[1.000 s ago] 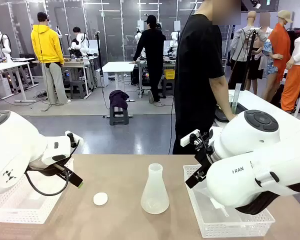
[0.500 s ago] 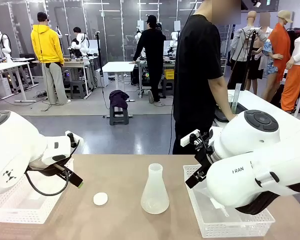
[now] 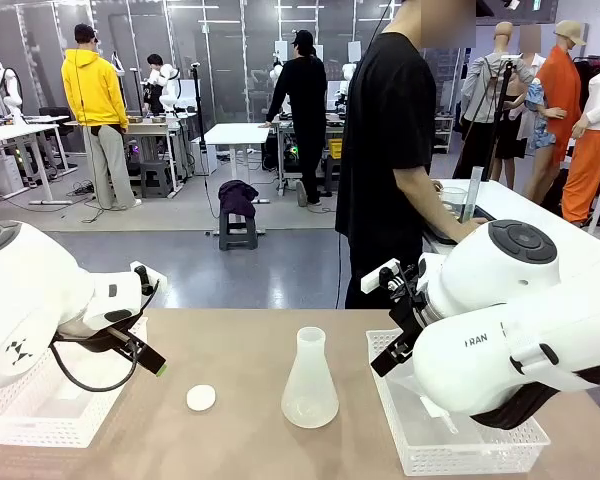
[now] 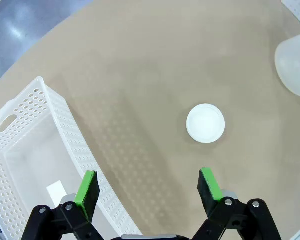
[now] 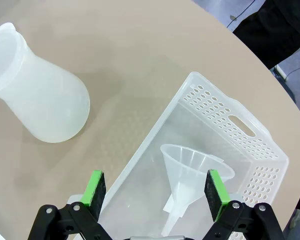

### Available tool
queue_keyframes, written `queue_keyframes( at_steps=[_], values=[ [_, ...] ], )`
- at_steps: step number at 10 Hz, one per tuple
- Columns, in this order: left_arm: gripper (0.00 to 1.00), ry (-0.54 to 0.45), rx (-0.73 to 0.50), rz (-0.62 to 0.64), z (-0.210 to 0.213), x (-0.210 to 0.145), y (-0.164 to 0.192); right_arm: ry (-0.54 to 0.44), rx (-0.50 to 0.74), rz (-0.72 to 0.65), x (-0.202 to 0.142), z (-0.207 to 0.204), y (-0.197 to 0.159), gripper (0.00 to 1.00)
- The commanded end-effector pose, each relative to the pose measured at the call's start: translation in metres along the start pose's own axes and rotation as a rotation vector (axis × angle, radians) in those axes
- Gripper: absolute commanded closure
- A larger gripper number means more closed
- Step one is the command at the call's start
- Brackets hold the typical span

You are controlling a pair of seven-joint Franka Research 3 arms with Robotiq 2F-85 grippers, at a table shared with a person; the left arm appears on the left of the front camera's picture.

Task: Prepare the solutions needed for the experiment.
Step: Pick up the Plastic Funnel and insert it into the Big flask.

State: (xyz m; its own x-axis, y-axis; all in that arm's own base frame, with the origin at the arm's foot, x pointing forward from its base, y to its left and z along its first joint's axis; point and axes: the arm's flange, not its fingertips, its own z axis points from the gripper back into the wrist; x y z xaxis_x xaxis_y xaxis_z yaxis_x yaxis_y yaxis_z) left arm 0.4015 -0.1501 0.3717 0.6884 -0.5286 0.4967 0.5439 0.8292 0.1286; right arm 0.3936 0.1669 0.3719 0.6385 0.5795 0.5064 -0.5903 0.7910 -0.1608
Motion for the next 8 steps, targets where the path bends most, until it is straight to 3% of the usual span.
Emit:
queue_keyframes(
  at_steps=[1,8],
  values=[
    [0.00,0.000,0.000,0.000,0.000,0.000,0.000,0.000,0.000,-0.002,0.000,0.000,0.000,0.00],
    [0.00,0.000,0.000,0.000,0.000,0.000,0.000,-0.014,-0.011,-0.026,0.001,0.012,-0.001,0.00]
  ],
)
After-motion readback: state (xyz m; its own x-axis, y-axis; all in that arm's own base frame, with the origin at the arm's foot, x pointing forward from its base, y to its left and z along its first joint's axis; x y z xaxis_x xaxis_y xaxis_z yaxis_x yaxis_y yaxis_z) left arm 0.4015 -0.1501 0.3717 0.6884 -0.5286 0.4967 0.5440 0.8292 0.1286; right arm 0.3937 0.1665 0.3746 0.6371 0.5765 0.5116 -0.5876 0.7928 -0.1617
